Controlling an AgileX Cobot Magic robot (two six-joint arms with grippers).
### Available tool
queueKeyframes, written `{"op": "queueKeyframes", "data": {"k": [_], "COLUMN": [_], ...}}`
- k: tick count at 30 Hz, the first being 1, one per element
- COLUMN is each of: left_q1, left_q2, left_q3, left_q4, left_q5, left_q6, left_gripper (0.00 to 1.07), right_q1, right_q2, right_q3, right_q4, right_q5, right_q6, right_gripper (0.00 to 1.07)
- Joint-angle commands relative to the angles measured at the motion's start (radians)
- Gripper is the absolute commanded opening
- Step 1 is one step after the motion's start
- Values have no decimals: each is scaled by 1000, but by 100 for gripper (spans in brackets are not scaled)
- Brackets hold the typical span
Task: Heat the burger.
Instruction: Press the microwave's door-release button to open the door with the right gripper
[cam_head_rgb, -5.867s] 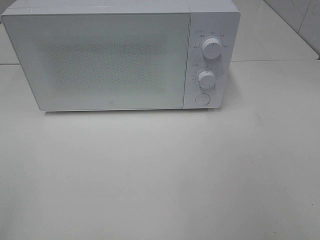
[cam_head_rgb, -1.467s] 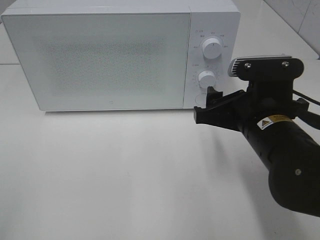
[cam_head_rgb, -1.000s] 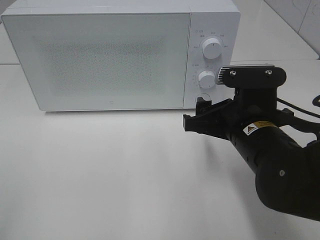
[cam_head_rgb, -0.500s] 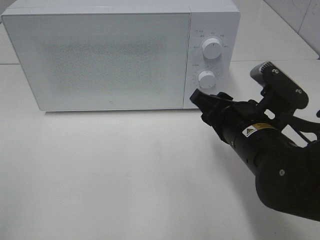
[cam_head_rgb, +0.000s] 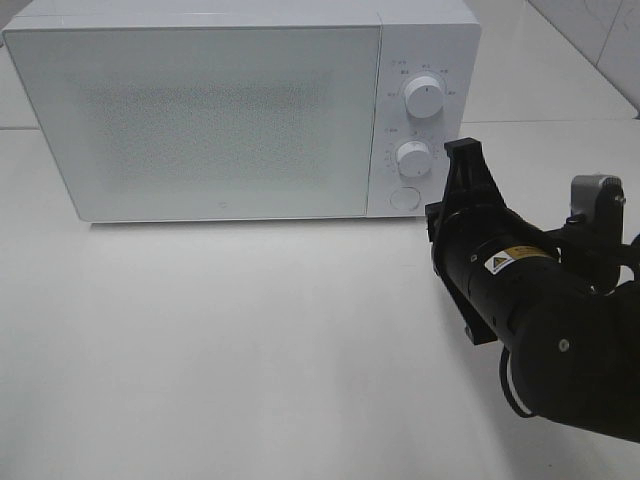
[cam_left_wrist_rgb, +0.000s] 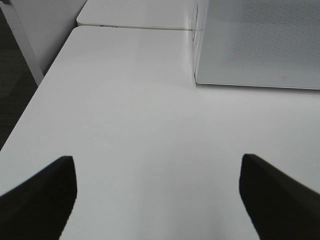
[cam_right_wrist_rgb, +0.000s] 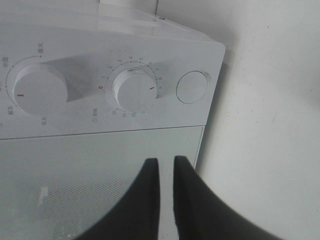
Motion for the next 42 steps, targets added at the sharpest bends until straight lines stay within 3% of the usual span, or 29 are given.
{"op": "queueKeyframes", "data": {"k": [1, 14, 29, 42], "left_q1": [5, 5, 5, 5], "left_q2": [-20, -20, -20, -20], "left_q3": [4, 4, 4, 4], "left_q4": [-4, -4, -4, -4], "left_q5": [-10, -10, -10, -10], "left_q6": [0, 0, 0, 0], "left_gripper": [84, 84, 84, 84], "right_q1": [3, -19, -166, -210], "right_q2": [-2, 92, 231, 327], "right_q3": [-6, -45, -214, -330], "right_q4": [-6, -13, -62, -68], "right_q5": [1, 27, 86, 135], "right_q6": [102, 170, 162, 158], "right_gripper": [0, 0, 0, 0]}}
